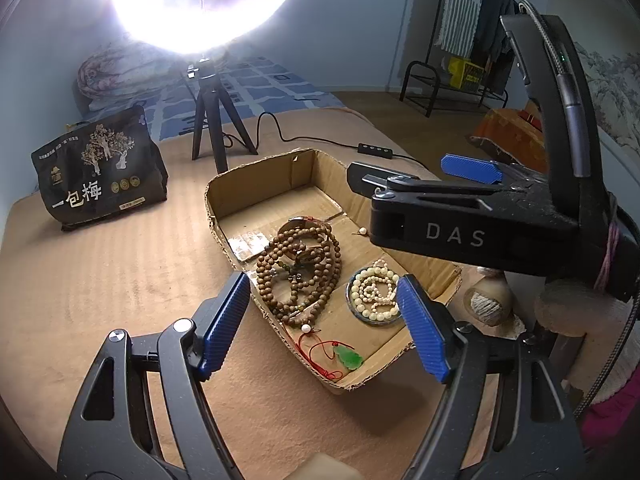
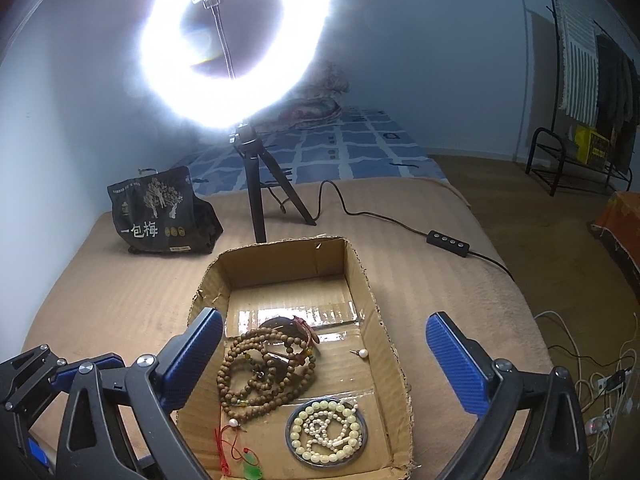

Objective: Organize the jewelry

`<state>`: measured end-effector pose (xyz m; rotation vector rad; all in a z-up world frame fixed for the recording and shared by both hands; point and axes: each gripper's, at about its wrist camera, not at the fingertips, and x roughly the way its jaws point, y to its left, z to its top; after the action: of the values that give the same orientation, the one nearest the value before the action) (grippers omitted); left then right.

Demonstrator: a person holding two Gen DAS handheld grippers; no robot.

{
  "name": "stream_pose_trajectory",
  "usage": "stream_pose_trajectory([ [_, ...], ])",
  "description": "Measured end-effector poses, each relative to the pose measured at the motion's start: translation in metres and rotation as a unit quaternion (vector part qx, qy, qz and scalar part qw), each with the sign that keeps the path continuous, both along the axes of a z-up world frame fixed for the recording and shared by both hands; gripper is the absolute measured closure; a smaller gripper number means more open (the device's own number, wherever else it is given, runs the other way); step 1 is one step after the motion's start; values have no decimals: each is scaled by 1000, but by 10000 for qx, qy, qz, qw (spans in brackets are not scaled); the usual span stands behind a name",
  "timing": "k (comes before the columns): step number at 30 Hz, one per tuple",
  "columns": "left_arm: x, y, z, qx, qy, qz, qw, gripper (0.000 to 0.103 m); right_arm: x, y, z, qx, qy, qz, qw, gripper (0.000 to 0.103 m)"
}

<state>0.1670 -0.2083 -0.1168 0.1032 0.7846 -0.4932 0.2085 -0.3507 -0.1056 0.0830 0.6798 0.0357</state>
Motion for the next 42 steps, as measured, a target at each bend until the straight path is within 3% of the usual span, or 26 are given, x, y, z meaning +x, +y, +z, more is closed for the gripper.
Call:
stream_pose_trajectory([
  [20, -29, 20, 30, -53, -400, 72, 9992, 24, -31, 15, 27, -19, -234, 25, 9997, 0],
  [34, -67, 47, 59, -259, -614, 168, 9976, 23, -80, 30, 63, -199, -510, -259, 9982, 0],
  [38, -81, 57, 70, -310, -777, 201, 9963, 16, -99, 40, 74, -395, -611, -261, 9970, 0],
  [42, -94, 66, 79, -299, -900, 219, 9952, 16, -118, 47, 85, -417, -721, -253, 9962, 0],
])
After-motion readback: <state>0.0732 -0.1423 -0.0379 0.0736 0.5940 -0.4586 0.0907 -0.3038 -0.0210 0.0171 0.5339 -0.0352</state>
